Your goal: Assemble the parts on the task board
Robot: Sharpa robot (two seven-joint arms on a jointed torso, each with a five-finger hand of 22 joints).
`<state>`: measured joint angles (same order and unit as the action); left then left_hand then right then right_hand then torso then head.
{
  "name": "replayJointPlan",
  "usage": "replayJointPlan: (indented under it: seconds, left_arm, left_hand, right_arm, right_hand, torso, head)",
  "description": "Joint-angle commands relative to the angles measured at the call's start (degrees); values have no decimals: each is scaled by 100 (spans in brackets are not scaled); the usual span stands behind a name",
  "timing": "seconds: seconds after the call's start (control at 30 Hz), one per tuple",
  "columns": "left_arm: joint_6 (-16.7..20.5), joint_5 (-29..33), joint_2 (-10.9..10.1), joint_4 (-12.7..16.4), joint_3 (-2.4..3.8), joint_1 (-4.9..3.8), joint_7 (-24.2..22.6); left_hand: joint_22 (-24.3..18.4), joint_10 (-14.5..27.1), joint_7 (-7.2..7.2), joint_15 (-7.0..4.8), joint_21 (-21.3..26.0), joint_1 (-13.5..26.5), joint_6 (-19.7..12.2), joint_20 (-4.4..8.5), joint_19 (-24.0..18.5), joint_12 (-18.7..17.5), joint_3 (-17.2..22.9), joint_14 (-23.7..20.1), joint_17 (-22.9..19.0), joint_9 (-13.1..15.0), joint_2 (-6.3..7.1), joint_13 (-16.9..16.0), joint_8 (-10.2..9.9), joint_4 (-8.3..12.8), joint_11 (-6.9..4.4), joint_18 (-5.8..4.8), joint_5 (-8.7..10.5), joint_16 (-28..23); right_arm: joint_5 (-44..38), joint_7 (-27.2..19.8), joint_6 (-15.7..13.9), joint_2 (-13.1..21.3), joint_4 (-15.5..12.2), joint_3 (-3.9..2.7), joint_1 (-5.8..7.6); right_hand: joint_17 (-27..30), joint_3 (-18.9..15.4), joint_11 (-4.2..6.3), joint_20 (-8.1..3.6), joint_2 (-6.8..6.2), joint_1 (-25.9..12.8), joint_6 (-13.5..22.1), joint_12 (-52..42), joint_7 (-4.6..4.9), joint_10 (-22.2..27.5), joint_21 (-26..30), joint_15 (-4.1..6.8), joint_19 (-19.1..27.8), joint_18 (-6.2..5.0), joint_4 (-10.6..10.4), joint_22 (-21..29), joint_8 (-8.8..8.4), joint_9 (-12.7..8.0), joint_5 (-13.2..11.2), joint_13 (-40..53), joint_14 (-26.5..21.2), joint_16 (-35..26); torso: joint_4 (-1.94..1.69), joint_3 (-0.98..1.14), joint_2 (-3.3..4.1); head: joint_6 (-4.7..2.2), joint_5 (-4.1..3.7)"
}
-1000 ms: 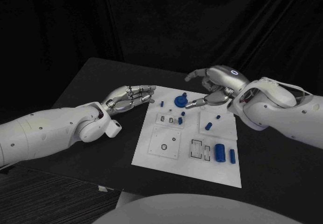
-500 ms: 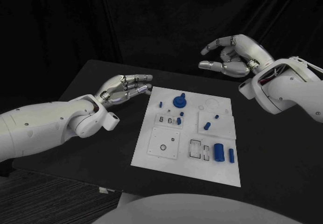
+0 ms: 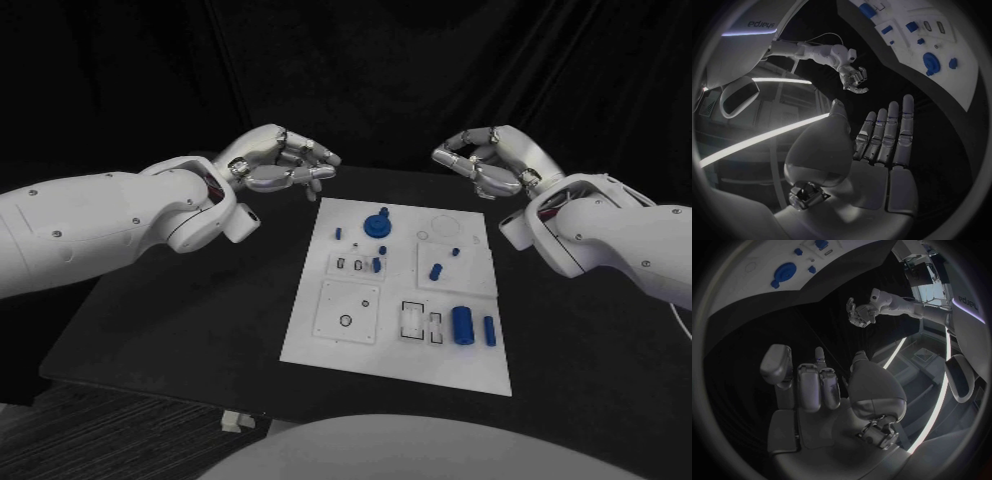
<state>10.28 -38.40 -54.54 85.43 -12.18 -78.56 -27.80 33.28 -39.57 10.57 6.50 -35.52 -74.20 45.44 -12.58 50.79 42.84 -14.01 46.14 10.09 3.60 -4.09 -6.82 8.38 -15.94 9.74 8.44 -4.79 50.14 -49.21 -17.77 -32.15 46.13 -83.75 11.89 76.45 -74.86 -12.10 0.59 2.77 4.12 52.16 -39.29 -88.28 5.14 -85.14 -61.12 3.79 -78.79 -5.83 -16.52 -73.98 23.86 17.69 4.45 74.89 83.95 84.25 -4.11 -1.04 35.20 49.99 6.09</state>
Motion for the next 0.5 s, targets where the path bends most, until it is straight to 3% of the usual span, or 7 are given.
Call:
replayJointPlan:
  seconds: [0.03, 0.1, 0.17, 0.2, 0.33, 0.4, 0.5]
  left_arm:
    - [-680, -1274, 111, 41, 4, -109, 1779]
    - [-1116, -1514, 262, 32, 4, -206, 2421]
    - [-1547, -1665, 441, -4, 5, -290, 2962]
    - [-1740, -1713, 529, -31, 5, -318, 3171]
    - [-2722, -1844, 1009, -262, 6, -406, 4035]
    - [-3082, -1871, 1219, -381, 6, -426, 4362]
    - [-3532, -1898, 1562, -589, 7, -445, 4825]
  left_hand:
    - [411, -899, -34, -273, -648, 325, 397, 265, 725, 797, -317, 580, 570, 160, -77, -538, 306, -36, -295, 204, 128, 961]
    - [748, -976, -105, -351, -1040, 317, 354, 364, 762, 1368, -352, 582, 978, 152, -120, -1034, 334, -35, -387, 182, 142, 1497]
    - [1967, -930, -183, -399, -2205, 397, 473, 443, 1216, 2070, -403, 831, 1841, 222, -221, -1676, 499, 29, -397, 2, 125, 2205]
    - [2832, -1868, -178, -463, -2982, 484, 632, 433, 1535, 3096, -437, 1859, 3823, 330, -330, -3547, 722, -41, -497, -164, 142, 3094]
    - [3635, -4643, -492, -617, -3697, 394, 1174, 563, 1754, 4618, -437, 4052, 7484, 984, -414, -7791, 1677, 10, -726, -248, -877, 3961]
    - [4384, -5043, -619, -769, -4338, 624, 543, 686, 2229, 4716, -616, 4386, 7991, 2278, -599, -8318, 2884, -60, -842, -401, -815, 3986]
    - [4823, -5043, -670, -784, -4716, 792, 462, 746, 2734, 4716, -693, 4386, 7991, 2822, -728, -8318, 3281, -51, -901, -519, -617, 3986]
  right_arm:
    - [471, -229, 72, 58, 16, -8, -112]
    - [509, -243, 24, 133, -16, -8, -190]
    - [533, -253, -60, 216, -68, -8, -241]
    - [541, -253, -111, 256, -96, -8, -256]
    - [384, -202, -423, 432, -217, -8, -280]
    - [217, -161, -557, 487, -254, -8, -270]
    - [-82, -53, -759, 583, -340, -8, -254]
  right_hand:
    - [-443, -173, -38, -5, 142, -23, 96, 85, -7, -173, 156, -11, 38, -19, -17, -776, 116, 12, 115, 1118, 279, -62]
    - [-432, -197, -42, -3, 179, -8, 99, 86, 0, -172, 173, -14, 41, -20, -16, -773, 138, 14, 157, 1116, 275, -71]
    - [-439, -222, -45, 0, 206, 19, 94, 83, 5, -177, 186, -16, 41, -21, -13, -772, 165, 18, 208, 1122, 280, -66]
    - [-443, -234, -47, 0, 216, 29, 88, 83, 6, -177, 192, -17, 40, -22, -13, -771, 177, 20, 233, 1121, 282, -64]
    - [-505, -330, -43, -3, 247, 215, 20, 44, 9, -228, 137, -12, -20, -8, 9, -795, 288, 35, 572, 1176, 318, -23]
    - [-661, -383, -32, -18, 259, 361, -63, -36, 0, -327, -63, 4, -135, 28, -7, -855, 364, 41, 836, 1296, 383, 77]
    - [-803, -464, -18, -40, 288, 481, -106, -93, -10, -396, -252, 23, -249, 62, -10, -911, 410, 25, 1048, 1383, 440, 167]
  torso:
    - [254, 207, -143]
    - [376, 291, -181]
    - [409, 329, -190]
    - [436, 356, -198]
    - [498, 397, -238]
    - [542, 445, -283]
    - [603, 496, -332]
  head:
    - [1, 113]
    - [1, 190]
    - [1, 164]
    - [1, 165]
    - [1, 118]
    - [1, 118]
    - [1, 161]
